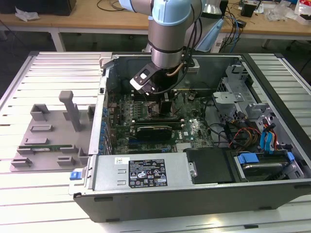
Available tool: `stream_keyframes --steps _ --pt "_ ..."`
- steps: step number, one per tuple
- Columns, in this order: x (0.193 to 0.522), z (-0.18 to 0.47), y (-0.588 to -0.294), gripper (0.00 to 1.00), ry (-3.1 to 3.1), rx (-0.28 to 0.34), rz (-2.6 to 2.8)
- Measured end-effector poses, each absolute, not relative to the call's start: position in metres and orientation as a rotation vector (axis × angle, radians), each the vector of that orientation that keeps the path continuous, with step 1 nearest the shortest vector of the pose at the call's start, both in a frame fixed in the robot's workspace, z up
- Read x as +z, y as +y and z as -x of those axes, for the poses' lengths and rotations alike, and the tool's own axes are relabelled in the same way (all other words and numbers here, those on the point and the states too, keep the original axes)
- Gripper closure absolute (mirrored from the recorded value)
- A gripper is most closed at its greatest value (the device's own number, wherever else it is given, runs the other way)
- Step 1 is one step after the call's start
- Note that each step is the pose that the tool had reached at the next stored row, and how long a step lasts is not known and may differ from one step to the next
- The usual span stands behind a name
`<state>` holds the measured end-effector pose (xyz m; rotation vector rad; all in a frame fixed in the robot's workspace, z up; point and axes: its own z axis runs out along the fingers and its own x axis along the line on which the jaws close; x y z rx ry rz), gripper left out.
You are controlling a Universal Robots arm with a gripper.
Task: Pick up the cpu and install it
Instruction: 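Place the cpu into insertion slot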
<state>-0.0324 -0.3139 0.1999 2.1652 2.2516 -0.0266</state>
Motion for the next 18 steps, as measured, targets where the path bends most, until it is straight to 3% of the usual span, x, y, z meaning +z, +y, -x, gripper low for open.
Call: stream_keyframes --steps 8,9,11,18 --pt "0.1999 0.0324 -0.3139 0.32 2.252 -0.026 -2.165" --pt "0.1999 0.0324 -0.3139 0.33 2.252 -0.027 -2.165" --pt "0.1999 0.0324 -0.3139 0.46 2.252 -0.027 -2.165" --pt "0.2008 0.0333 -0.3139 0.46 2.249 -0.031 -2.162"
